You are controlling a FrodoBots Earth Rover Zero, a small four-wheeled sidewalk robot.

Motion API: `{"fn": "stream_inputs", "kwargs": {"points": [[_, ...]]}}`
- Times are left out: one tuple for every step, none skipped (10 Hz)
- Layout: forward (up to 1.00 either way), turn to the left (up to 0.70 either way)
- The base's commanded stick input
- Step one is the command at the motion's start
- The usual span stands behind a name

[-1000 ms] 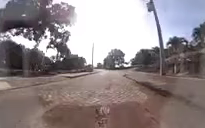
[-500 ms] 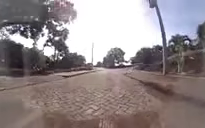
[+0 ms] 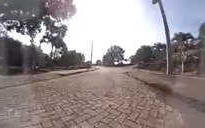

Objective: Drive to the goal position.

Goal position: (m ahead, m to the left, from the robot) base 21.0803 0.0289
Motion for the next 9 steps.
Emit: {"fn": "stream_inputs", "kwargs": {"points": [[1.00, 0.00], [1.00, 0.00], [1.00, 0.00], [1.00, 0.00], [1.00, 0.00], [1.00, 0.00], [1.00, 0.00], [1.00, 0.00], [1.00, 0.00]]}}
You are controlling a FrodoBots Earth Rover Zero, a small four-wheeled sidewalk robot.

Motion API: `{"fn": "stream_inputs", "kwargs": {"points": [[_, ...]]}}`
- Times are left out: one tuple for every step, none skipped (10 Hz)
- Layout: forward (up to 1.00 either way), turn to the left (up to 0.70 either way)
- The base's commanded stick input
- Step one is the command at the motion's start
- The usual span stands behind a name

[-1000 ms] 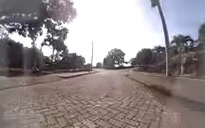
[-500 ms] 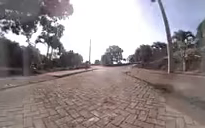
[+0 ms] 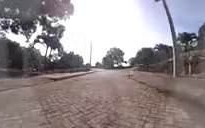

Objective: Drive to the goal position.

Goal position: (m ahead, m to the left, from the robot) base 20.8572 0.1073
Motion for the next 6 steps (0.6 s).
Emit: {"fn": "stream_inputs", "kwargs": {"points": [[1.00, 0.00], [1.00, 0.00], [1.00, 0.00], [1.00, 0.00], [1.00, 0.00], [1.00, 0.00]]}}
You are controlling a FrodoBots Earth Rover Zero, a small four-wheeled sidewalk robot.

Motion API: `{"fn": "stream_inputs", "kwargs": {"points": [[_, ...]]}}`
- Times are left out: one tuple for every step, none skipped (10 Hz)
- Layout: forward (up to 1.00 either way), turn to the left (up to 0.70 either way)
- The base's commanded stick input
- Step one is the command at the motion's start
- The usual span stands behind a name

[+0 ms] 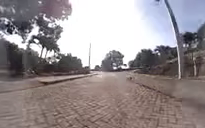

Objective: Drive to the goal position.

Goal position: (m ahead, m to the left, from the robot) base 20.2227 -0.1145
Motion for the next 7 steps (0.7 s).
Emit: {"fn": "stream_inputs", "kwargs": {"points": [[1.00, 0.00], [1.00, 0.00], [1.00, 0.00], [1.00, 0.00], [1.00, 0.00], [1.00, 0.00], [1.00, 0.00]]}}
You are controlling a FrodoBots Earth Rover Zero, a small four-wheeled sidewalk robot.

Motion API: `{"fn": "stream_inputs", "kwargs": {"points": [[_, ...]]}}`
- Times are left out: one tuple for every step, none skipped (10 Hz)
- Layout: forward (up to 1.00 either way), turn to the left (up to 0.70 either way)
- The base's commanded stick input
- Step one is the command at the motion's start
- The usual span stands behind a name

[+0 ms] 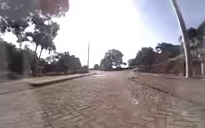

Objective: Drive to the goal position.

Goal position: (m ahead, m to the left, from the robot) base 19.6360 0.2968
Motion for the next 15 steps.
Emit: {"fn": "stream_inputs", "kwargs": {"points": [[1.00, 0.00], [1.00, 0.00], [1.00, 0.00], [1.00, 0.00], [1.00, 0.00], [1.00, 0.00], [1.00, 0.00], [1.00, 0.00], [1.00, 0.00], [1.00, 0.00], [1.00, 0.00], [1.00, 0.00], [1.00, 0.00], [1.00, 0.00], [1.00, 0.00]]}}
